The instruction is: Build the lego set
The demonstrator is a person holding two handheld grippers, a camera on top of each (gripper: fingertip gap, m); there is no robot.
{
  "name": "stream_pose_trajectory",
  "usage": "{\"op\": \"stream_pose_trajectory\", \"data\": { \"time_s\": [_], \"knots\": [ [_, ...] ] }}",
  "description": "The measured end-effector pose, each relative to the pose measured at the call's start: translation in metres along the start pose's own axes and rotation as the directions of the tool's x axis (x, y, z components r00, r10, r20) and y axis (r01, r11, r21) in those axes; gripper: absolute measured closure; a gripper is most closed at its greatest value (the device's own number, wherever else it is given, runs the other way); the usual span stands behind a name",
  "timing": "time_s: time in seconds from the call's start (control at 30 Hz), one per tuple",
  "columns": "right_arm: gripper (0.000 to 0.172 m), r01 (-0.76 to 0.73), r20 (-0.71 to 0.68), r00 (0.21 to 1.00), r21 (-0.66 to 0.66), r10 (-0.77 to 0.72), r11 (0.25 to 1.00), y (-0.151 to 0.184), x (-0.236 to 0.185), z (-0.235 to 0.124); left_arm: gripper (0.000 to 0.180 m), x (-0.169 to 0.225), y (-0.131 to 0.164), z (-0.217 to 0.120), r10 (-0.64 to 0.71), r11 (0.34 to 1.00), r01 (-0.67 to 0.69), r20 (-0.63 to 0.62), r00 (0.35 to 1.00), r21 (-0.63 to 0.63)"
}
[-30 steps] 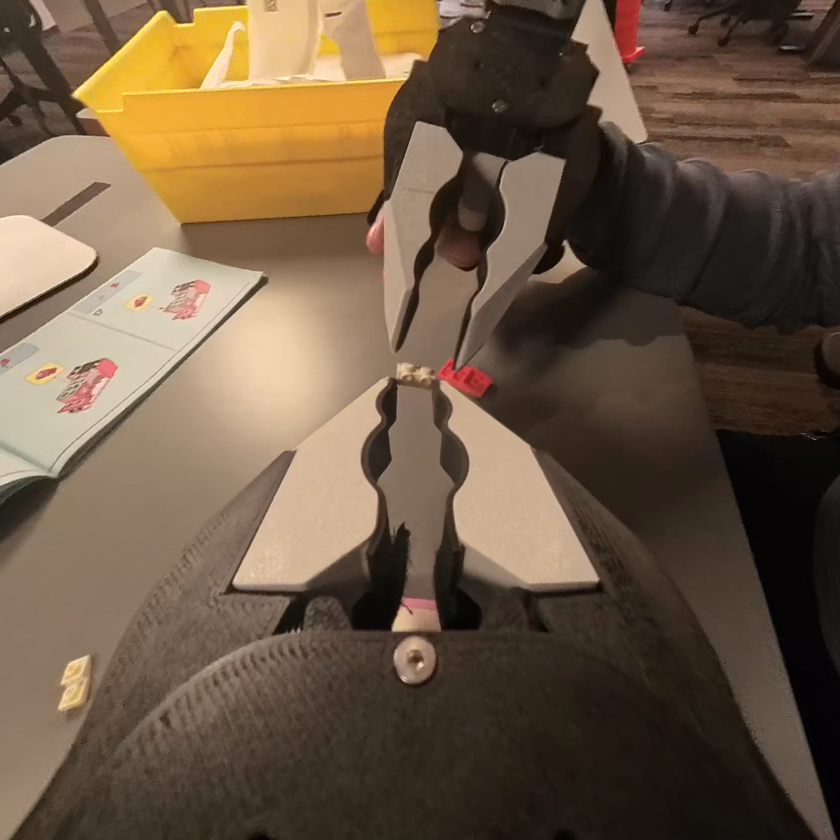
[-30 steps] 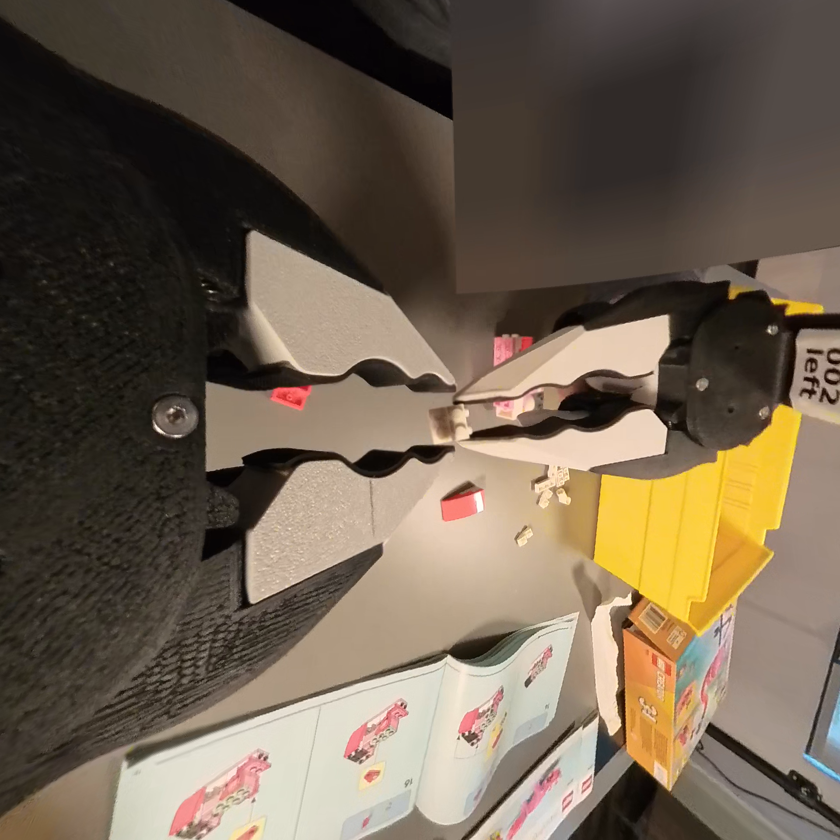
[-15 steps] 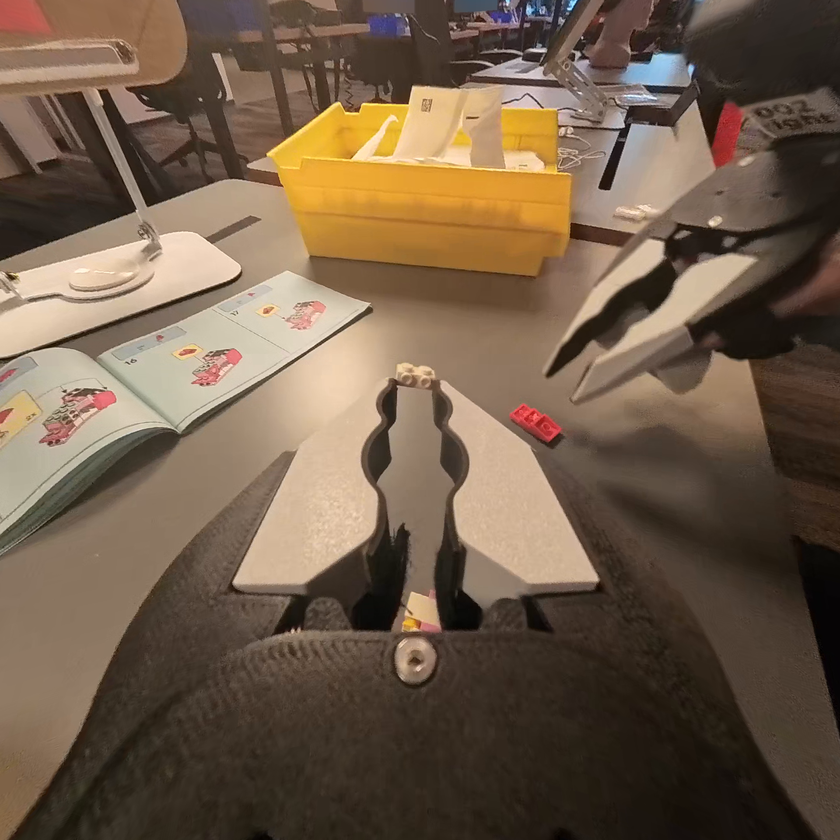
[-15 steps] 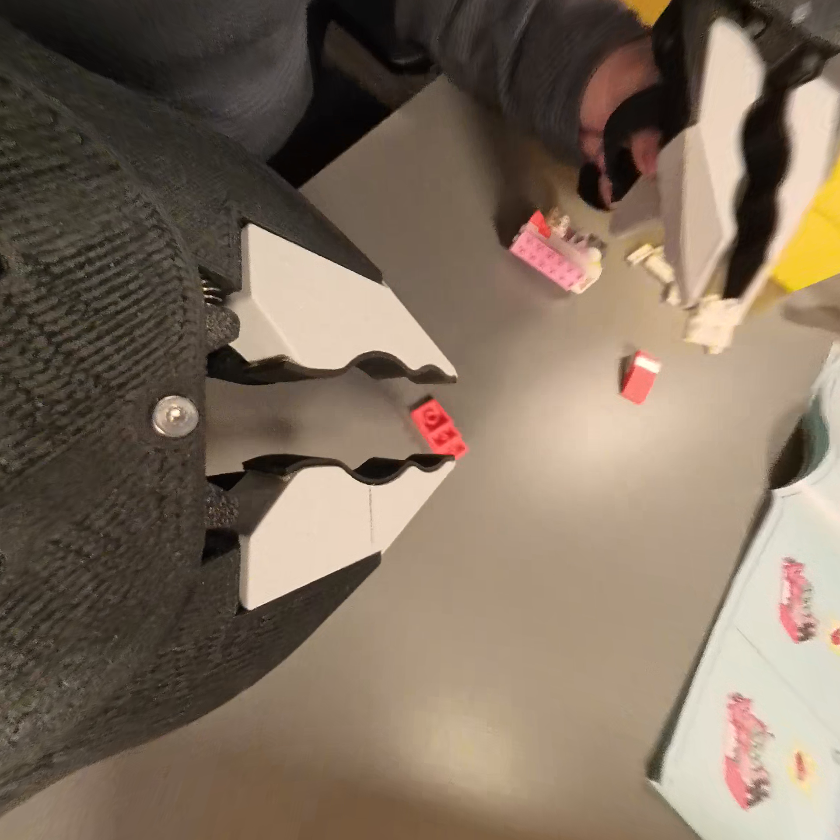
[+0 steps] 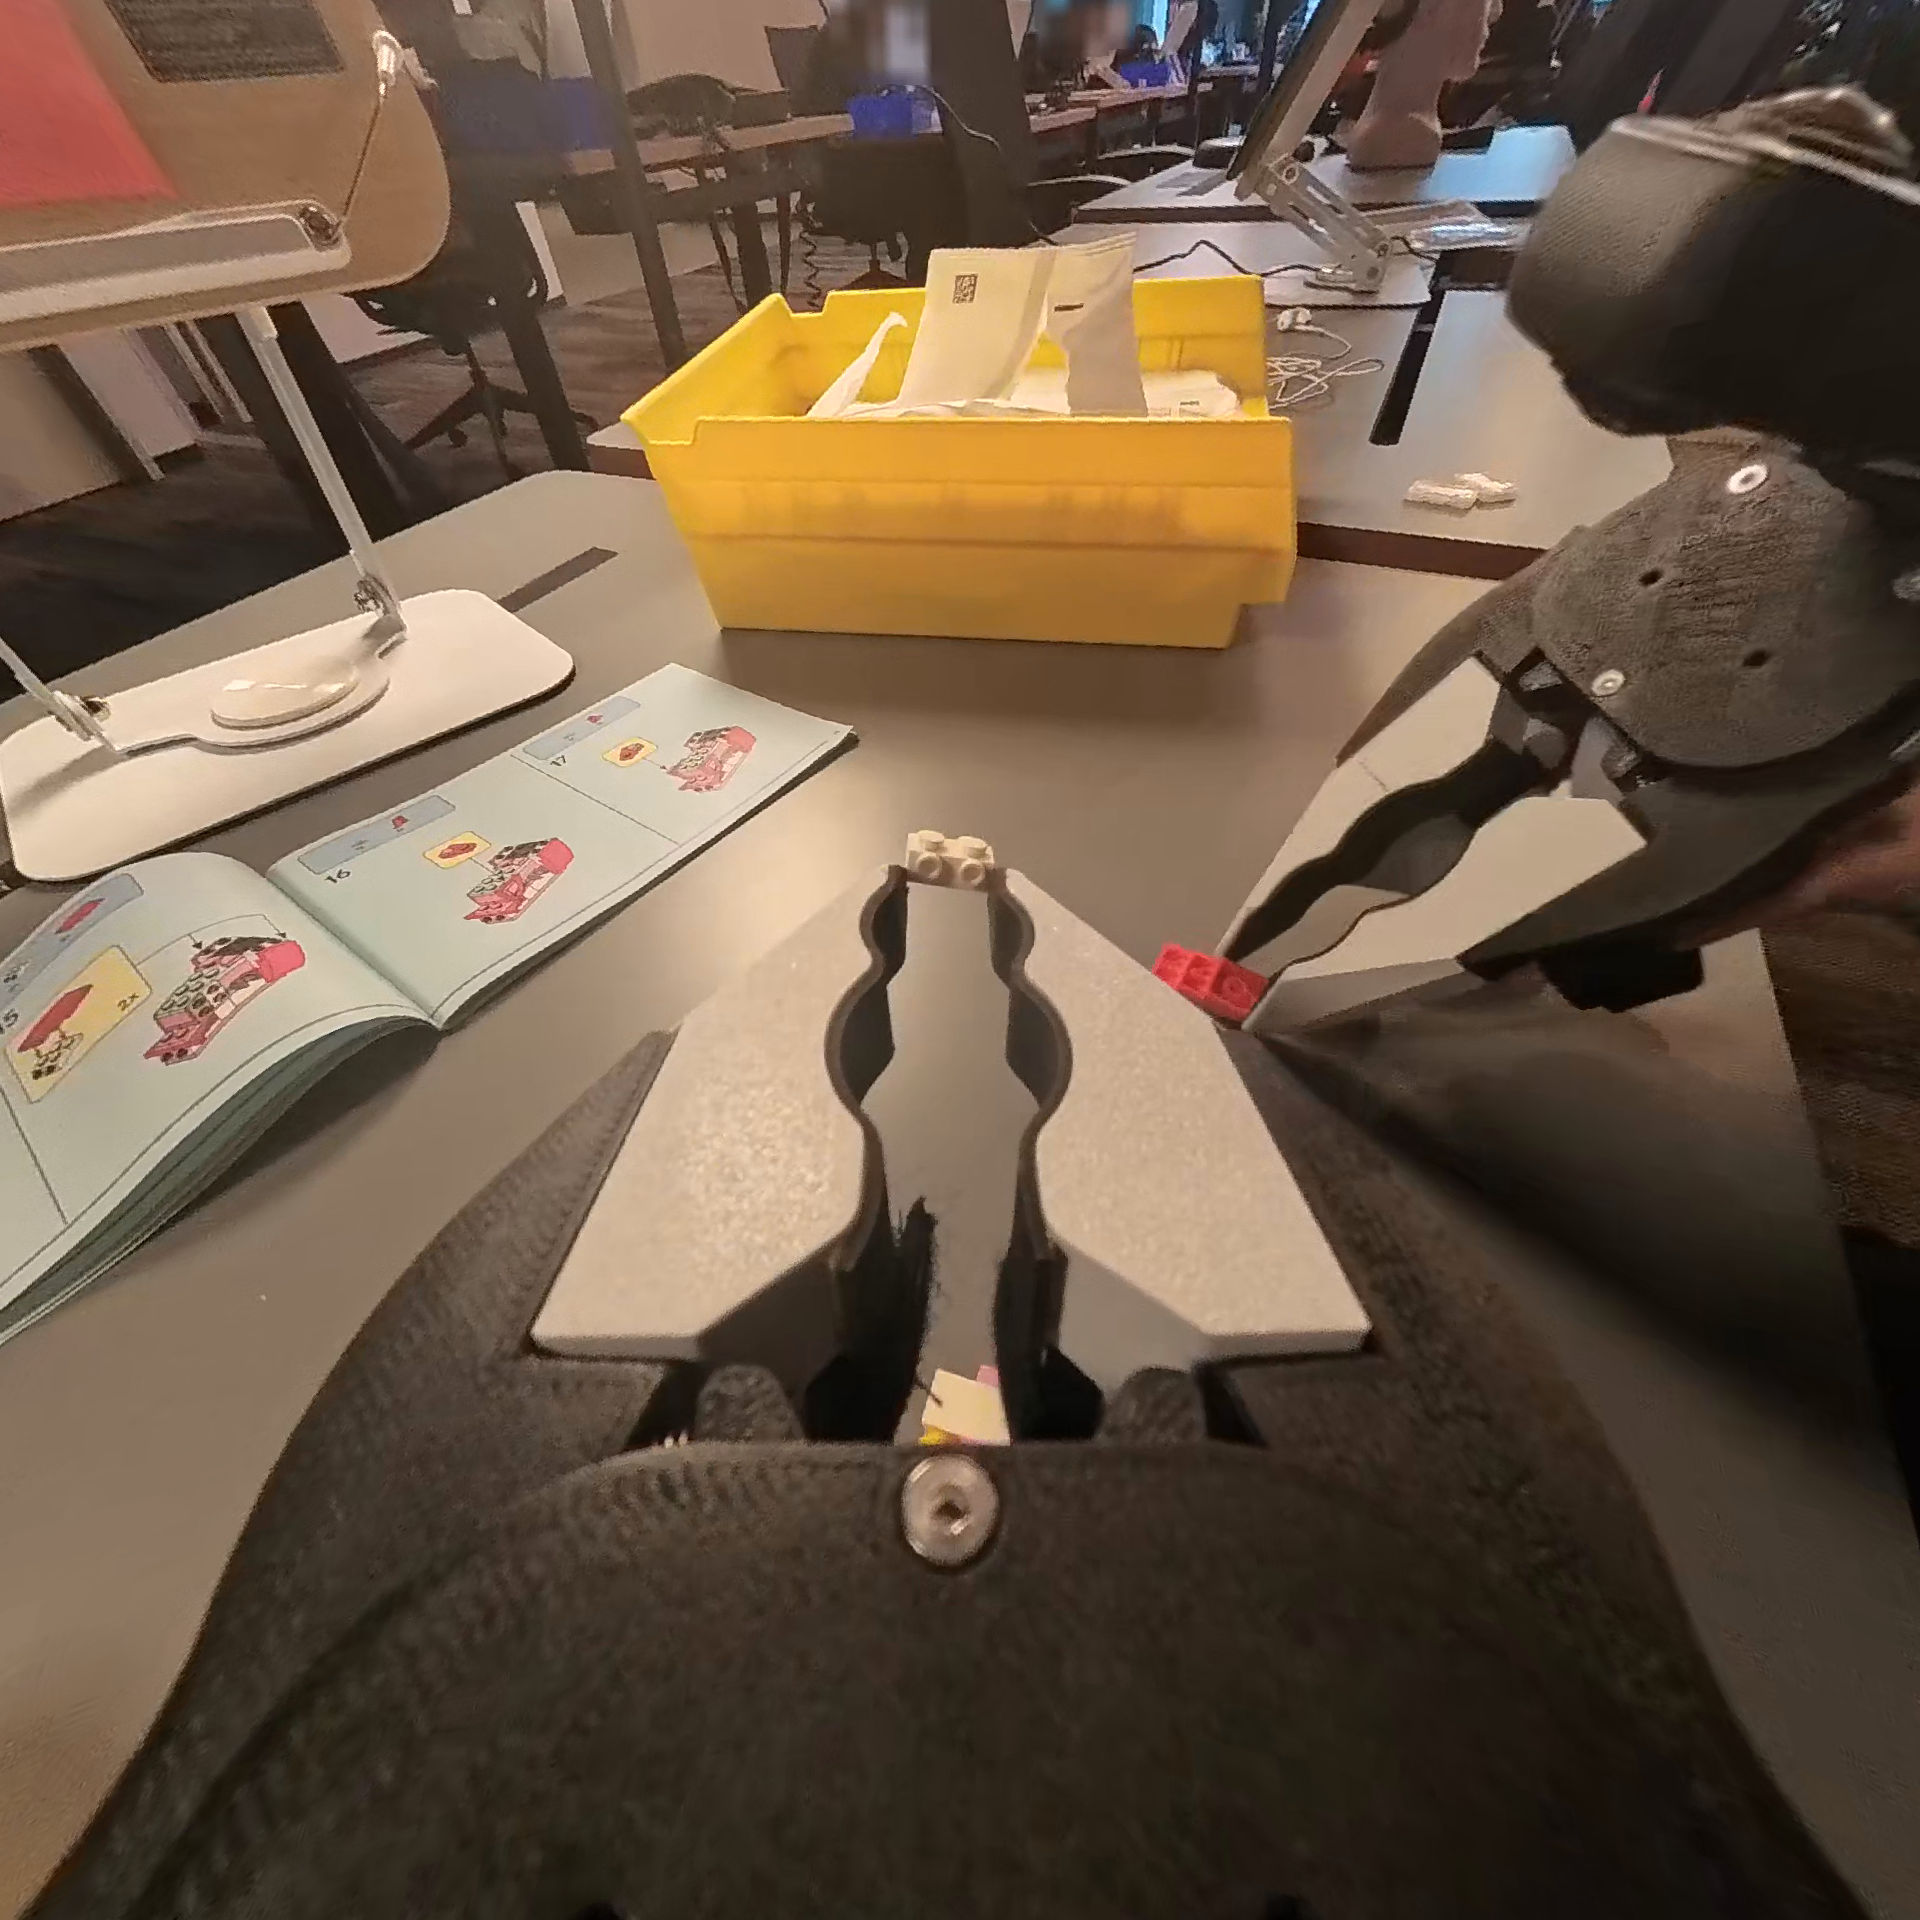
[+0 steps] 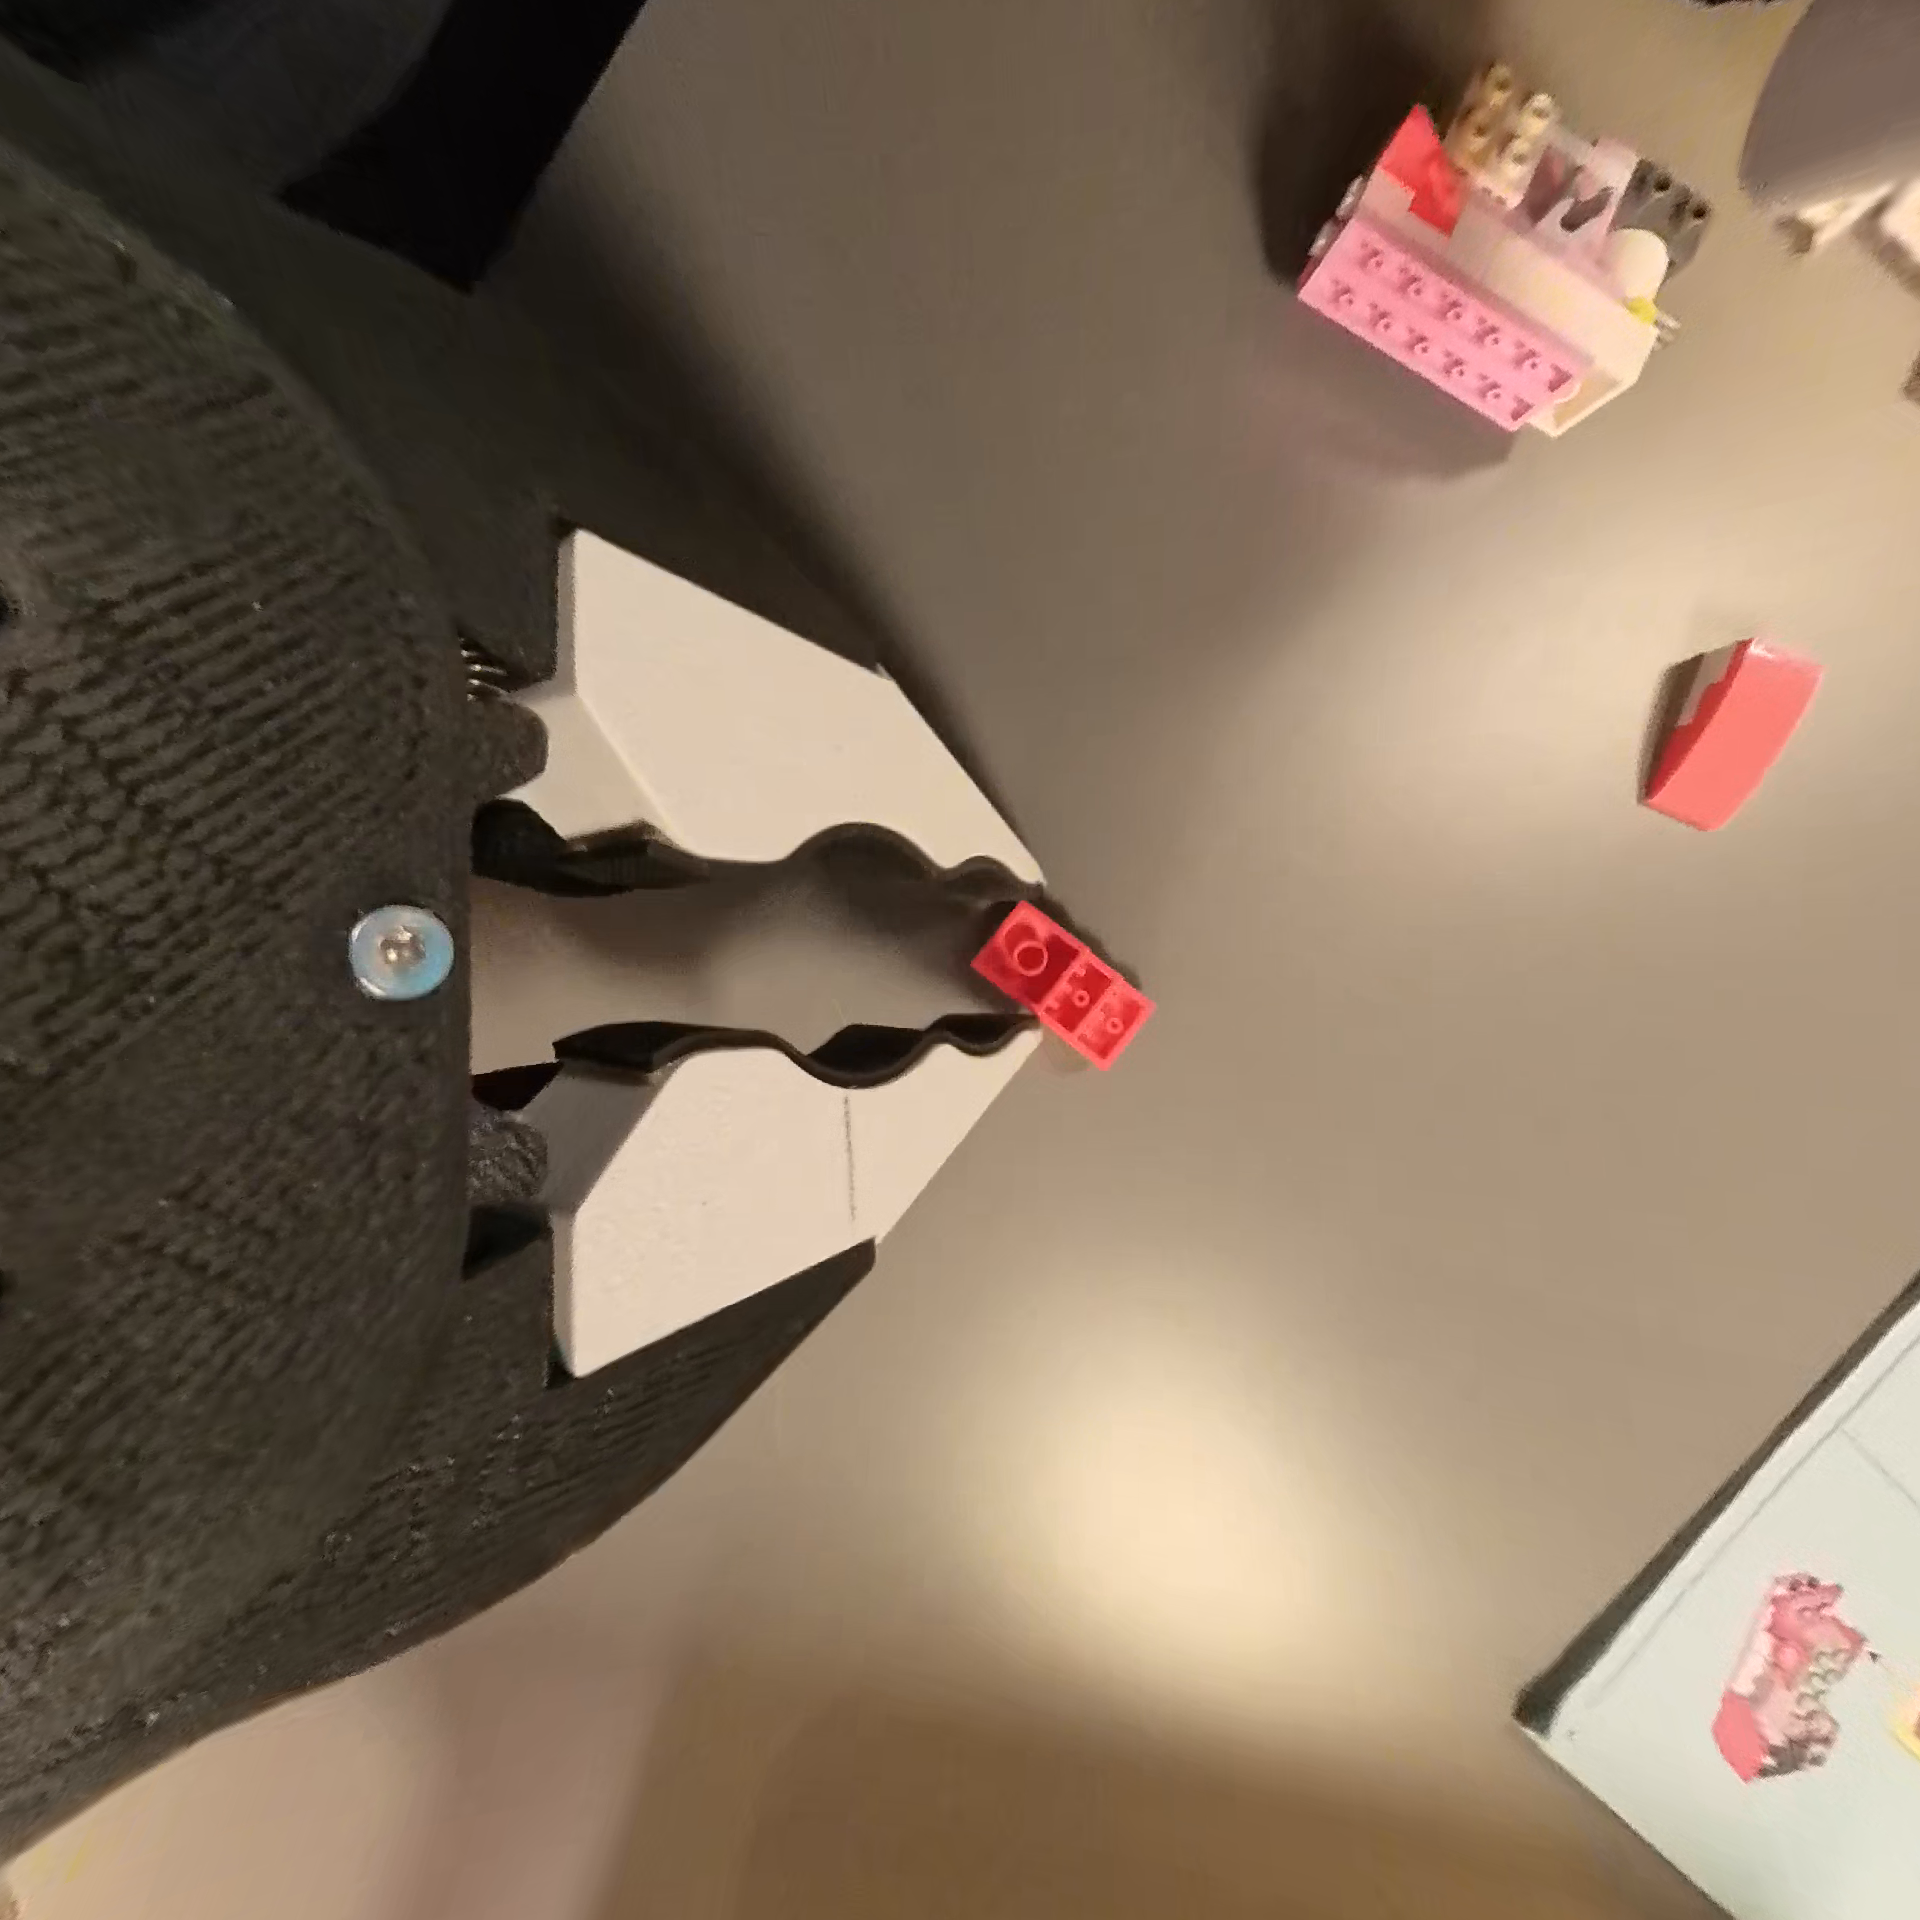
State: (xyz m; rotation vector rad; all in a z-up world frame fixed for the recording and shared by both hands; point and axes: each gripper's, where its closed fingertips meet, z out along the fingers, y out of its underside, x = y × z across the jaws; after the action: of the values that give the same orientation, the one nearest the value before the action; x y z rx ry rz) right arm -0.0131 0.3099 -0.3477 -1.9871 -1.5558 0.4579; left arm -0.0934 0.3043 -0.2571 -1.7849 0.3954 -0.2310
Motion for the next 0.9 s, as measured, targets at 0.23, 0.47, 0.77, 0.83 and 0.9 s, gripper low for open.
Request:
{"op": "stream_pose_trajectory", "data": {
  "time_s": [0.23, 0.47, 0.77, 0.83, 0.9],
  "knots": [
    [0.157, 0.669, -0.181, 0.707, -0.144, -0.684, 0.73, -0.007, 0.021, -0.009, 0.166, -0.003, -0.003, -0.003, -0.041, 0.999, 0.041, -0.006, 0.999, 0.027],
    [0.157, 0.797, -0.072, -0.508, -0.417, -0.859, -0.436, -0.014, 0.024, -0.015, 0.166, -0.004, -0.009, -0.006, -0.049, 0.997, 0.05, -0.011, 0.999, 0.051],
    [0.157, 0.481, 0.018, -0.861, -0.293, -0.508, -0.826, 0.003, 0.012, -0.016, 0.166, 0.0, -0.008, -0.005, -0.04, 0.998, 0.041, -0.026, 0.999, 0.047],
    [0.157, 0.479, 0.032, -0.863, -0.262, -0.503, -0.838, 0.01, 0.013, -0.018, 0.166, 0.001, -0.008, -0.005, -0.039, 0.998, 0.041, -0.03, 0.999, 0.046],
    [0.154, 0.506, 0.022, -0.85, -0.236, -0.526, -0.829, 0.014, 0.01, -0.021, 0.166, 0.001, -0.009, -0.005, -0.037, 0.998, 0.038, -0.032, 0.999, 0.046]
  ]
}}
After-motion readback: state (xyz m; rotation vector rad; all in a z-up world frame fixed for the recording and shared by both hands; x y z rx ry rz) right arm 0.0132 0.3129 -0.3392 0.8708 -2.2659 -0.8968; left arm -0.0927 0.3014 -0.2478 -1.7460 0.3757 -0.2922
